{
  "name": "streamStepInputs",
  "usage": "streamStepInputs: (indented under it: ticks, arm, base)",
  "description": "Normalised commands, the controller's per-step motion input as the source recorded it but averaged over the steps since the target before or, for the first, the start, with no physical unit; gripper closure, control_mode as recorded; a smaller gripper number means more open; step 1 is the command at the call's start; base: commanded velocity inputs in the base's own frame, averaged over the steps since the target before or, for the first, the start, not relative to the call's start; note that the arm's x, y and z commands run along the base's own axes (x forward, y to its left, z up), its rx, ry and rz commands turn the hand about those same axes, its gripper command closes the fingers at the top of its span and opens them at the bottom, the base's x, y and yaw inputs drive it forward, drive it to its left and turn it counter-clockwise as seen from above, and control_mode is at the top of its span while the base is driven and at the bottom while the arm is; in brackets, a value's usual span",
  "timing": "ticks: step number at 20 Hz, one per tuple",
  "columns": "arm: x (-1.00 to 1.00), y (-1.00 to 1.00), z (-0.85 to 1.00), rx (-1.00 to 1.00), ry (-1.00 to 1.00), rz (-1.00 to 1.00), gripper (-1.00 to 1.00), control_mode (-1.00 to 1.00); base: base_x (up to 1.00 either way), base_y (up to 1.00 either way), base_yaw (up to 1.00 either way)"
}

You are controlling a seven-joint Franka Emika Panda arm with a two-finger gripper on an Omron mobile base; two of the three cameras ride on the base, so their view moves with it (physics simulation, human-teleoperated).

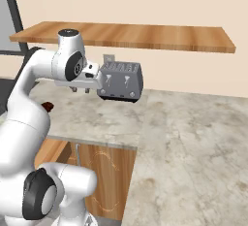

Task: Pick the dish brush from the drawer and place it on the counter.

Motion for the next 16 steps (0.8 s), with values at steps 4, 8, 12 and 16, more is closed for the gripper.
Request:
streamStepInputs:
  ticks: [4,8,12,16]
  arm:
    - [-0.13,0.26,0.0,0.0,0.0,0.0,-1.0,-1.0]
    - [-0.35,0.76,-0.05,-0.01,0.01,0.0,-1.0,-1.0]
    - [-0.41,1.0,-0.16,-0.01,0.11,0.0,-1.0,-1.0]
    - [-0.38,1.0,-0.18,0.0,0.3,0.0,-1.0,-1.0]
  base:
    - [0.0,0.0,0.0]
    - [0.0,0.0,0.0]
    - [0.0,0.0,0.0]
    - [0.0,0.0,0.0]
